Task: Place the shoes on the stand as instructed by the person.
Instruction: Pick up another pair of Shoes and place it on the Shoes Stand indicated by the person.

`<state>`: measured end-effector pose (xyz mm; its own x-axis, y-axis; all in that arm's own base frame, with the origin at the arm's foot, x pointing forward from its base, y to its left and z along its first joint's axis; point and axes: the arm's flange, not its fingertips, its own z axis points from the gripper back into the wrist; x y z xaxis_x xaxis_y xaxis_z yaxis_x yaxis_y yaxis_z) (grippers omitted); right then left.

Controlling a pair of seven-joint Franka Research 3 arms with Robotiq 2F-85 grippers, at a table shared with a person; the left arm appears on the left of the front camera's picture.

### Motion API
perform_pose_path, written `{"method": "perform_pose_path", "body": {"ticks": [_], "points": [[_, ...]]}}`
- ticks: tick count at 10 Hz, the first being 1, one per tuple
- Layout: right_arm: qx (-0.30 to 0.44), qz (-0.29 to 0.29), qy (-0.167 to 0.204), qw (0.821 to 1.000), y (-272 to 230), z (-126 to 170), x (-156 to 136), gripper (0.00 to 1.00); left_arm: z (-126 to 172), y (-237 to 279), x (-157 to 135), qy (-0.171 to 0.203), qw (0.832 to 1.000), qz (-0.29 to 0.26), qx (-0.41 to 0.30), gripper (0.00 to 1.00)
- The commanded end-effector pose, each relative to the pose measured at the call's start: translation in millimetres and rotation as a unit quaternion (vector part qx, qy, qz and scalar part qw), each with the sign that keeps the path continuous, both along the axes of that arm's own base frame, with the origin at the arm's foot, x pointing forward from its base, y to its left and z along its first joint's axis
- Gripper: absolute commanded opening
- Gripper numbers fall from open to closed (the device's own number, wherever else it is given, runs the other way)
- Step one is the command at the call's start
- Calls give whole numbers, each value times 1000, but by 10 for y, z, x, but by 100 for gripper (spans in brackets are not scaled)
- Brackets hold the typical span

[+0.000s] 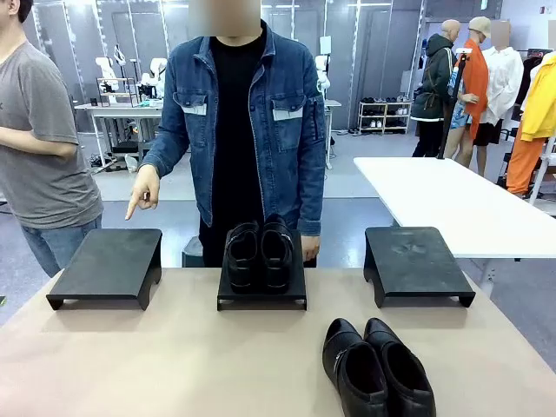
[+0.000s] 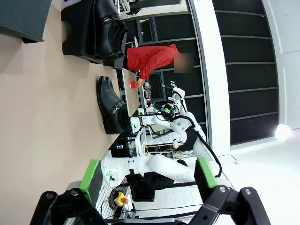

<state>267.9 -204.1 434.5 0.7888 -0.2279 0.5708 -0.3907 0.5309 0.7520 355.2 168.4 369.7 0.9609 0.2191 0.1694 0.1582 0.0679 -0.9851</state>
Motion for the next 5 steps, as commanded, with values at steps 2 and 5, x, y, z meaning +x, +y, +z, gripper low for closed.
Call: {"method": "perform_pose_path", "body": {"ticks": [2, 5], "points": [[2, 2, -13, 1000, -15, 7, 2, 100, 18, -6, -25, -3, 1000, -2, 0, 100], [2, 2, -13, 1000, -15, 7, 2, 100, 18, -6, -25, -3, 1000, -2, 0, 100]]}}
